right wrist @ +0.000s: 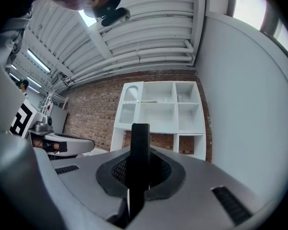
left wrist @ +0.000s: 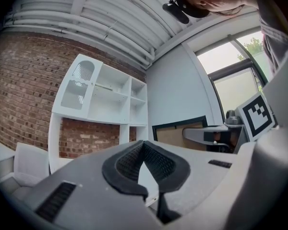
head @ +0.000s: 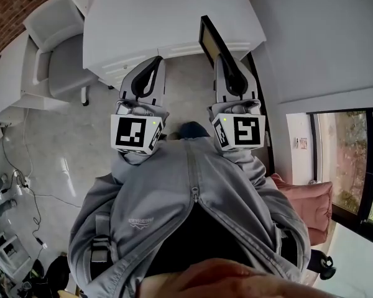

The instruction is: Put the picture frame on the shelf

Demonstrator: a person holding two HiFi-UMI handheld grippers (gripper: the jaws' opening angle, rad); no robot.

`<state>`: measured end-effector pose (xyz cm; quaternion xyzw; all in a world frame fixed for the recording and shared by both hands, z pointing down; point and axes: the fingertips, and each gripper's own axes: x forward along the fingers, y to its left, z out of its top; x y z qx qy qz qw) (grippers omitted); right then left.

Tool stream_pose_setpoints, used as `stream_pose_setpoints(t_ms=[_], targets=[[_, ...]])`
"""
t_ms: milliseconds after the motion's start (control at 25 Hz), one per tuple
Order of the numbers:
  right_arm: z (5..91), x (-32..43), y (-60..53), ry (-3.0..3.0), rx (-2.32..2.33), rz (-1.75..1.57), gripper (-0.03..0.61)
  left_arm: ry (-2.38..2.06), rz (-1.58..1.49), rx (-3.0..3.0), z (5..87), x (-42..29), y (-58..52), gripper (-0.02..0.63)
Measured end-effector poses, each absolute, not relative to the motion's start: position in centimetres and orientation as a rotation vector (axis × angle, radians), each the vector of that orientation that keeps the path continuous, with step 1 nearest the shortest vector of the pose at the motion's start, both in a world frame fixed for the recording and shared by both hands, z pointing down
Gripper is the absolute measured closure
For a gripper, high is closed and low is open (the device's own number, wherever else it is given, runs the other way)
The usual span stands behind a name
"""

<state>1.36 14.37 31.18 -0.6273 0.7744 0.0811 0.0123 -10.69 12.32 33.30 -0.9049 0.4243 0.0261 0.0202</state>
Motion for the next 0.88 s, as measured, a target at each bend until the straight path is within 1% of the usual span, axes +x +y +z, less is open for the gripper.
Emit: stream_pose_setpoints(t_ms=[520,880], targets=[[30.3,0.6,11.6,2.428,-1.89,0.316,0.545,1.381,0.118,-2.754,33.1,-12.3,9.1,0.606],[30.4,2.1,5.5,2.46,-1.81,0.34,0.545,1.381,0.116,-2.733,33.3,-9.5,3.9,0.606]])
